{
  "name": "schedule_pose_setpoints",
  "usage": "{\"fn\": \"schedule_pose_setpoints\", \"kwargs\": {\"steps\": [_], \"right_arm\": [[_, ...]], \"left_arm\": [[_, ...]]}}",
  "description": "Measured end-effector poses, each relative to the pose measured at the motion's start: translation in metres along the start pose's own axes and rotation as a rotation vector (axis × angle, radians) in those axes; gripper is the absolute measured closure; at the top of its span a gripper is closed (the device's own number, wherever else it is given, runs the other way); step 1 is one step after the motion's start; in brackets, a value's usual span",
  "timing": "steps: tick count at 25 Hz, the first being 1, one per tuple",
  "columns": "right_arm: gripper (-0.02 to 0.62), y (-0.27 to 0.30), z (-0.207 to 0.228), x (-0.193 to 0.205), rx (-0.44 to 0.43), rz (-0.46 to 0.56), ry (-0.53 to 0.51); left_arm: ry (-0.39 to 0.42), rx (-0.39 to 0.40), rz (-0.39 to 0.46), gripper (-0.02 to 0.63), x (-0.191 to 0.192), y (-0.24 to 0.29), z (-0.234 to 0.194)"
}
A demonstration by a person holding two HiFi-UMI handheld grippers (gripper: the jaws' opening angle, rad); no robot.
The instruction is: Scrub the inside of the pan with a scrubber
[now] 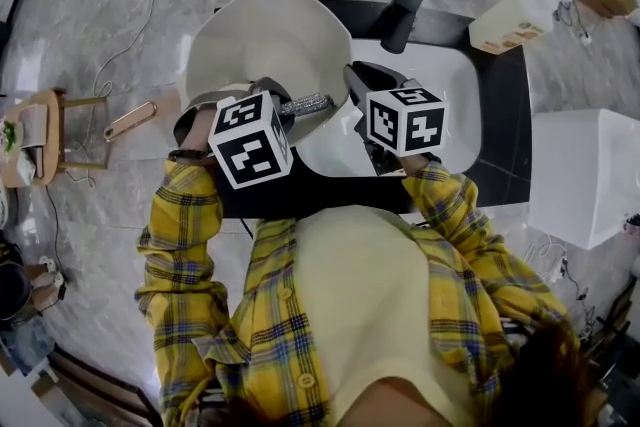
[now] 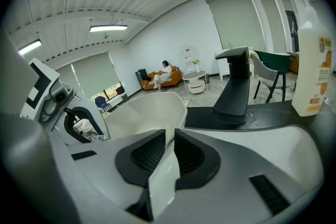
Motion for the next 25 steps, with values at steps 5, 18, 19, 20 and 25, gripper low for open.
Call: {"fn": "schedule_pose_setpoints", "kwargs": {"steps": [5,18,19,20,25], "right_arm": [[0.578,0.0,-0.001,-0.001,-0.004,-0.003,-0.006],[0.577,-0.001,-0.001,0.0,-0.009,-0.01,-0.025],[0.578,0.0,-0.001,-0.001,-0.009,-0.01,-0.027],[0.577,-0.001,-0.001,-0.001,-0.009,-0.01,-0.03],[0.577,-0.001,0.0,-0.001,-0.004,-0.01,-0.039]], "left_arm": [[0.095,0.002,-0.055,0.52,0.014,-0.007,0.005],[0.325,-0.018,-0.276,0.52,0.058,-0.016,0.006],[0.329,-0.016,-0.289,0.52,0.062,-0.017,0.006],[0.331,-0.014,-0.297,0.52,0.064,-0.019,0.006],[0.367,-0.045,-0.393,0.52,0.074,-0.02,-0.002]]}}
Point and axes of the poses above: the fingertips, and each gripper's own axes: y forward along the fingers, z to its right, x out of its underside, the point moved 1 cm from there along -y, backward along the fingers, and after that the axes turned 15 degrees about -y, right-handed, at the moved point
